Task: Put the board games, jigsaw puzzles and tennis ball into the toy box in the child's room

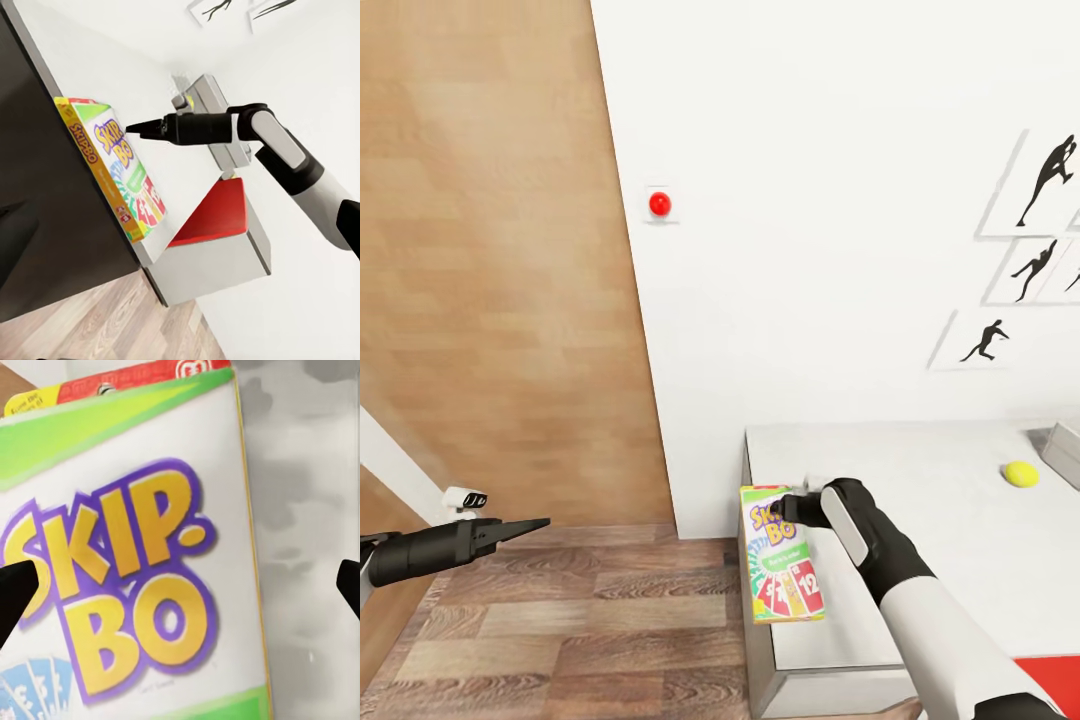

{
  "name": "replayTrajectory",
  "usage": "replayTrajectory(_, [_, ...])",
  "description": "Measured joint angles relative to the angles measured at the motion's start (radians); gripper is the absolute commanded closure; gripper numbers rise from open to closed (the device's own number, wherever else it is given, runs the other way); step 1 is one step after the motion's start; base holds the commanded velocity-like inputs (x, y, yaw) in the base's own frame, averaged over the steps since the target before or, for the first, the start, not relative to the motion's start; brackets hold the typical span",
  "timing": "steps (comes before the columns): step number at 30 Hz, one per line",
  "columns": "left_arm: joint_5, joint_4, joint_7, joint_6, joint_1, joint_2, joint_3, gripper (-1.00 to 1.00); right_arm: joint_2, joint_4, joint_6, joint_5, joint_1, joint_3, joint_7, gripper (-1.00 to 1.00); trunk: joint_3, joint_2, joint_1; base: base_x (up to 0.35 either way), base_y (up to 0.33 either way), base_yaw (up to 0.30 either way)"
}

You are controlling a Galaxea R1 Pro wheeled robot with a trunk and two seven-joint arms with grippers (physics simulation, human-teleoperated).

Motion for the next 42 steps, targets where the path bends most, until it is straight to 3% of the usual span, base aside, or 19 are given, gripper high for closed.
replayTrajectory(6, [-0.001, 0.0, 0.0, 0.001, 0.0, -0.001, 0.0, -1.0, -0.004, -0.103, 0.028, -0.005, 0.012, -0.003, 0.004, -1.0, 0.0, 0.0, 0.0, 0.0, 0.0, -0.002])
replayTrajectory(10, [-0.001, 0.001, 0.0, 0.002, 0.0, -0.003, 0.001, -1.0, -0.025, -0.203, 0.08, -0.007, 0.028, -0.018, 0.016, -1.0, 0.0, 0.0, 0.0, 0.0, 0.0, 0.0])
replayTrajectory(16, [-0.002, 0.016, 0.0, 0.004, -0.001, -0.006, 0.001, -1.0, -0.07, -0.376, 0.157, -0.012, 0.065, -0.077, 0.083, -1.0, 0.0, 0.0, 0.0, 0.0, 0.0, 0.0])
replayTrajectory(20, [-0.003, 0.06, 0.0, 0.003, -0.006, -0.008, 0.001, -1.0, -0.088, -0.492, 0.184, -0.033, 0.09, -0.13, 0.168, -1.0, 0.0, 0.0, 0.0, 0.0, 0.0, 0.0])
replayTrajectory(23, [-0.006, 0.099, 0.039, 0.002, -0.011, -0.01, 0.0, -1.0, -0.101, -0.568, 0.191, -0.055, 0.12, -0.178, 0.249, -1.0, 0.0, 0.0, 0.0, 0.0, 0.0, 0.0])
replayTrajectory(26, [-0.008, 0.125, 0.1, 0.001, -0.014, -0.019, -0.001, -1.0, -0.119, -0.621, 0.191, -0.072, 0.17, -0.232, 0.341, -1.0, 0.0, 0.0, 0.0, 0.0, 0.0, 0.0])
replayTrajectory(27, [-0.008, 0.134, 0.142, 0.001, -0.016, -0.03, -0.002, -1.0, -0.131, -0.643, 0.191, -0.077, 0.206, -0.269, 0.406, -1.0, 0.0, 0.0, 0.0, 0.0, 0.0, 0.0])
replayTrajectory(32, [-0.009, 0.15, 0.242, 0.001, -0.018, -0.066, -0.003, -1.0, -0.154, -0.674, 0.191, -0.099, 0.296, -0.385, 0.614, -1.0, 0.0, 0.0, 0.0, 0.0, 0.0, 0.0])
replayTrajectory(33, [-0.009, 0.153, 0.26, 0.001, -0.018, -0.073, -0.003, -1.0, -0.156, -0.677, 0.191, -0.103, 0.313, -0.411, 0.664, -1.0, 0.0, 0.0, 0.0, 0.0, 0.0, 0.0])
replayTrajectory(34, [-0.01, 0.155, 0.294, 0.002, -0.018, -0.087, -0.004, -1.0, -0.16, -0.681, 0.19, -0.106, 0.349, -0.462, 0.771, -1.0, 0.0, 0.0, 0.0, 0.0, 0.0, 0.0])
replayTrajectory(35, [-0.01, 0.155, 0.295, 0.002, -0.018, -0.087, -0.004, -1.0, -0.16, -0.681, 0.191, -0.108, 0.351, -0.465, 0.775, -1.0, 0.0, 0.0, 0.0, 0.0, 0.0, 0.0])
replayTrajectory(42, [-0.011, 0.16, 0.413, 0.004, -0.019, -0.148, -0.006, -1.0, -0.164, -0.685, 0.184, -0.112, 0.479, -0.636, 1.175, -1.0, 0.0, 0.0, 0.0, 0.0, 0.0, 0.0])
